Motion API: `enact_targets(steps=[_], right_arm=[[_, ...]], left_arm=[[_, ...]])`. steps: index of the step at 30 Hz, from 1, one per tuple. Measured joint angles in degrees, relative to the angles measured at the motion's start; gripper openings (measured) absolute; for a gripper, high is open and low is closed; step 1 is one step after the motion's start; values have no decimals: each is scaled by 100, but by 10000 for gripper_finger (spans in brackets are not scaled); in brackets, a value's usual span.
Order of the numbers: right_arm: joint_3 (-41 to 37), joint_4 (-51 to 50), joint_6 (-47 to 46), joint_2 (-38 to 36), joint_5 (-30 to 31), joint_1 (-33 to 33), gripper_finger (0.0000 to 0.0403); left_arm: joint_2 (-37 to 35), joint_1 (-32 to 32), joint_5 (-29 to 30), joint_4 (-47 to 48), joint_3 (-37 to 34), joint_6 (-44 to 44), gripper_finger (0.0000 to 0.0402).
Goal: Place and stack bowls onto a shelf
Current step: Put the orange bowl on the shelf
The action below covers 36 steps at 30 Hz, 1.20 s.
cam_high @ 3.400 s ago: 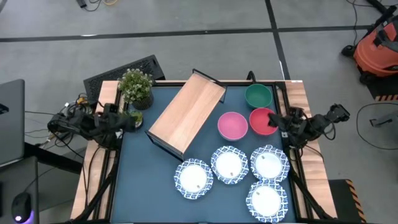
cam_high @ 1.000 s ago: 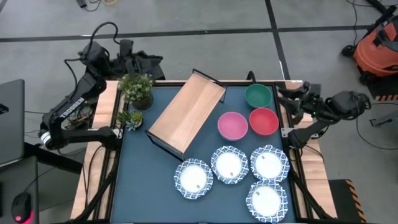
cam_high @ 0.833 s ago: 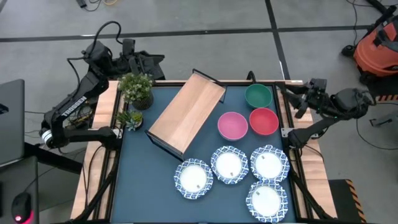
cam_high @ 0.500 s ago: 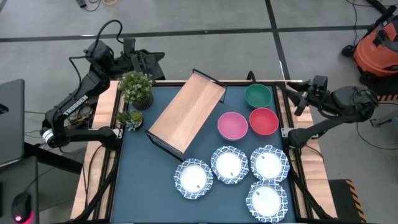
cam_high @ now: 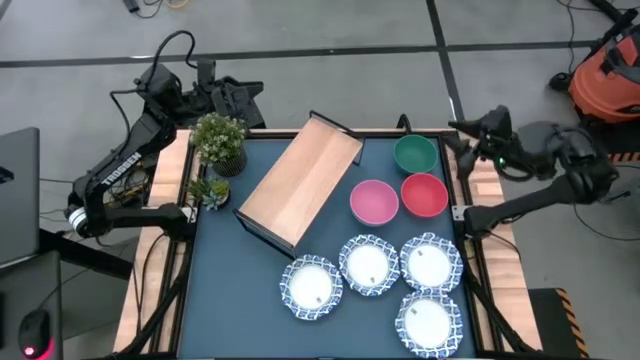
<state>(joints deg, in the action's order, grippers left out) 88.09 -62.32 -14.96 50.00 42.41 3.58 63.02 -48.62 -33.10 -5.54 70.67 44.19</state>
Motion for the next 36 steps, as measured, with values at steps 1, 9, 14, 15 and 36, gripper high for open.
enact_targets(steps=[1, 9, 14, 15, 36], right_arm=[[102, -166, 2, 101, -195, -220, 216], [221, -1077, 610, 856, -1732, -2059, 216], [221, -1252, 1071, 1166, -1882, -3375, 216], [221, -1270, 1079, 1205, -2049, -3614, 216], [-1468, -2449, -204, 1274, -2926, -5526, 216]], left_arm=[[0, 0, -4, 2, 0, -17, 243], [0, -42, -4, 2, -2, -16, 243], [-1, -144, -2, 4, -2, 51, 243], [-1, -162, -8, 4, -2, 87, 243], [-4, -286, -210, 354, -7, -194, 243]])
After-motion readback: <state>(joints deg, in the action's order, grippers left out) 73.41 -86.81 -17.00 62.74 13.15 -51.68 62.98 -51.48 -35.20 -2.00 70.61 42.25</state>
